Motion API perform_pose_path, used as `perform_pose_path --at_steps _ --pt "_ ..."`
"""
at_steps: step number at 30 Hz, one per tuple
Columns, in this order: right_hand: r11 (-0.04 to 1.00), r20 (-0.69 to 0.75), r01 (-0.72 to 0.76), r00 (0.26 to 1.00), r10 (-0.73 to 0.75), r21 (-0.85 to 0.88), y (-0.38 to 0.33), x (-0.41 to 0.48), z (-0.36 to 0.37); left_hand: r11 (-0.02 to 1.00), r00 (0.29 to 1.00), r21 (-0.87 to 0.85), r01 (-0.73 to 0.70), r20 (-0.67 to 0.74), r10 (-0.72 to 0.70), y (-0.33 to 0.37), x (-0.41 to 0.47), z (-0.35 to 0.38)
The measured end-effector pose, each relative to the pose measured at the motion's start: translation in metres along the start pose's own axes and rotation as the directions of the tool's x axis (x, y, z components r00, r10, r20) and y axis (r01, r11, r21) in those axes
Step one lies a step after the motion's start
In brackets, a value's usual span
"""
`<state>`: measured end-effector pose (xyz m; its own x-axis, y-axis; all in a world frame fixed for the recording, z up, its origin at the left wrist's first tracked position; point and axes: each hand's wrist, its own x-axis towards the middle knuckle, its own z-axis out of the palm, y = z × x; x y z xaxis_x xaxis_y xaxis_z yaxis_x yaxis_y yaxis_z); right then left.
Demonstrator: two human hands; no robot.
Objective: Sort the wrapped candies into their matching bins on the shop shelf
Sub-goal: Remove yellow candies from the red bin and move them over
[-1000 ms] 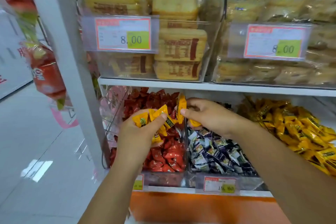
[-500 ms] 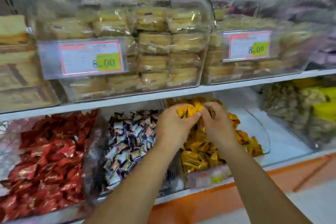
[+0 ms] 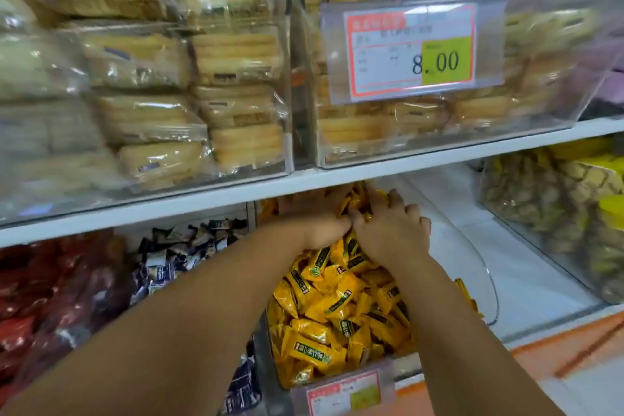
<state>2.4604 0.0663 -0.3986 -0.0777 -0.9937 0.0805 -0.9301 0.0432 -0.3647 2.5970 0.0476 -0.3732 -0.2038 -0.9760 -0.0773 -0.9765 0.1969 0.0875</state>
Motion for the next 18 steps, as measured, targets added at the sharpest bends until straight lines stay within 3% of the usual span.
perform_pose_path --at_steps 4,9,12,16,18 --pt "0.999 0.06 -0.028 0.998 0.027 0.018 -0.005 0.0 -0.004 0.998 0.997 -0.052 -0.022 0.069 0.025 -0.006 -0.004 -0.008" --pt "0.975 0.002 0.065 0.998 -0.067 0.213 -0.004 -0.01 -0.021 0.946 0.994 -0.305 -0.105 0.005 0.111 -0.015 -0.049 -0.032" --pt "0.96 -0.085 0.177 0.983 -0.162 0.218 -0.011 -0.027 -0.032 0.943 0.999 -0.331 -0.034 0.005 0.038 -0.038 -0.096 -0.048" --pt "0.939 -0.152 0.25 0.964 -0.219 0.234 -0.039 -0.065 -0.043 0.968 0.983 -0.247 0.049 -0.158 -0.09 -0.089 -0.184 -0.048" --pt "0.913 -0.159 0.331 0.941 -0.3 0.236 -0.065 -0.089 -0.045 0.949 0.965 -0.274 0.154 -0.164 -0.204 -0.122 -0.227 -0.035"
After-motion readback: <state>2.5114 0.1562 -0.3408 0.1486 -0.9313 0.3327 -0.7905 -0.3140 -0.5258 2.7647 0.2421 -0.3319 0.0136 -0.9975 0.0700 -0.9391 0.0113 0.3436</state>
